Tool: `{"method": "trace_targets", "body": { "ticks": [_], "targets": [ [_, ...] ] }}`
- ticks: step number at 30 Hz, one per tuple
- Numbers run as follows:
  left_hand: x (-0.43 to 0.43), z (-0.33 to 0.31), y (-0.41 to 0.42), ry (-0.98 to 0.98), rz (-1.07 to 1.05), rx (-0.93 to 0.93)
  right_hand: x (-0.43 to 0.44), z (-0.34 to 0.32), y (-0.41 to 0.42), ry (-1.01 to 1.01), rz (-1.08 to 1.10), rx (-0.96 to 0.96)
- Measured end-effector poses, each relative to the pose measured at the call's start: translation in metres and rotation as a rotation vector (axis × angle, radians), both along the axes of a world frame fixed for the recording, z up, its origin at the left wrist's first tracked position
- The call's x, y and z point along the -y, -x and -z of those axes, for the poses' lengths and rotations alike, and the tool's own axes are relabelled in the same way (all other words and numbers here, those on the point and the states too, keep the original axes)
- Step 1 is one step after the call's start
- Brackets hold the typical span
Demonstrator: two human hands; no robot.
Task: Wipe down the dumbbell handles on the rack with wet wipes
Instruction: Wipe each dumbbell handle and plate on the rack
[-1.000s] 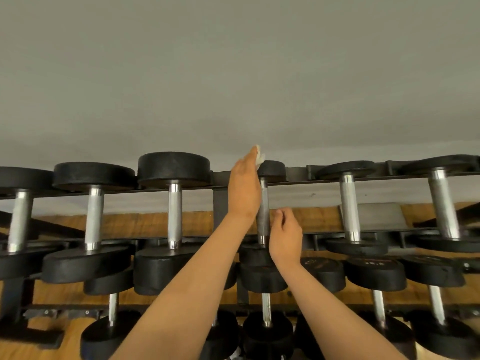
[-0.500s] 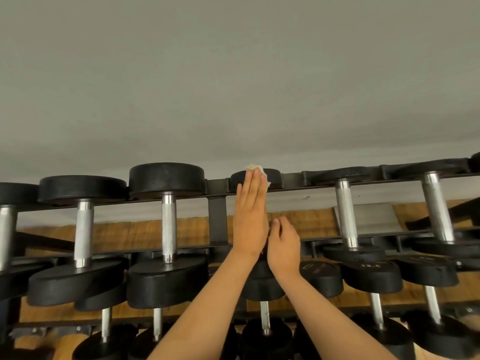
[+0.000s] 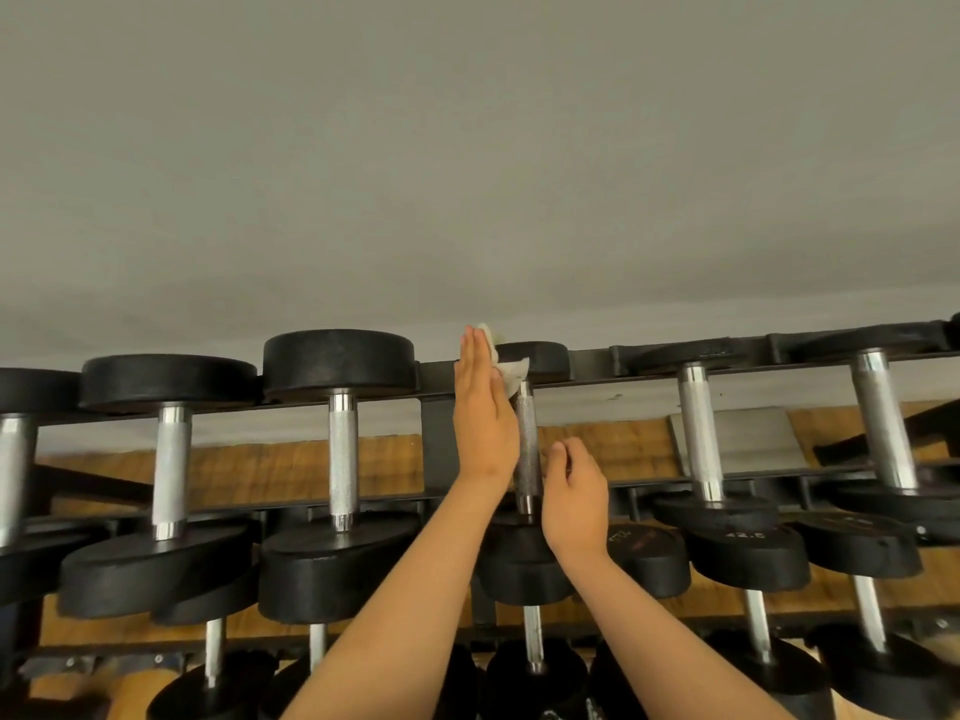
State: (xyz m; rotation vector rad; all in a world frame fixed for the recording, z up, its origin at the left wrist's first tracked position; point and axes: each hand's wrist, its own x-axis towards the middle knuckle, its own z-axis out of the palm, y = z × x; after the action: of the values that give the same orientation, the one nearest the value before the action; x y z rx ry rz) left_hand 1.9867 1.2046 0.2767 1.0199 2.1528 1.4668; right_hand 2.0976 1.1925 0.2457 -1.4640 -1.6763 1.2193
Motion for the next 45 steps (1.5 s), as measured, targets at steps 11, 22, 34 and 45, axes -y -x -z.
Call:
{"method": "trace_targets", "body": {
  "ticks": [11,22,34,45],
  "targets": [
    [0.009,0.014,0.011,0.063,-0.161,0.243,0.000,0.003,-0.001,0.023,0.014,-0.022],
    [0.012,0.026,0.021,0.227,-0.167,0.109,0.000,0.002,0.000,0.031,0.013,-0.013],
    [0.014,0.015,0.012,0.076,-0.153,0.237,0.000,0.004,-0.001,0.036,0.008,-0.040],
    [-0.013,-0.006,-0.003,0.062,0.204,-0.508,0.000,0.002,-0.002,0.007,-0.002,-0.025]
  ]
}}
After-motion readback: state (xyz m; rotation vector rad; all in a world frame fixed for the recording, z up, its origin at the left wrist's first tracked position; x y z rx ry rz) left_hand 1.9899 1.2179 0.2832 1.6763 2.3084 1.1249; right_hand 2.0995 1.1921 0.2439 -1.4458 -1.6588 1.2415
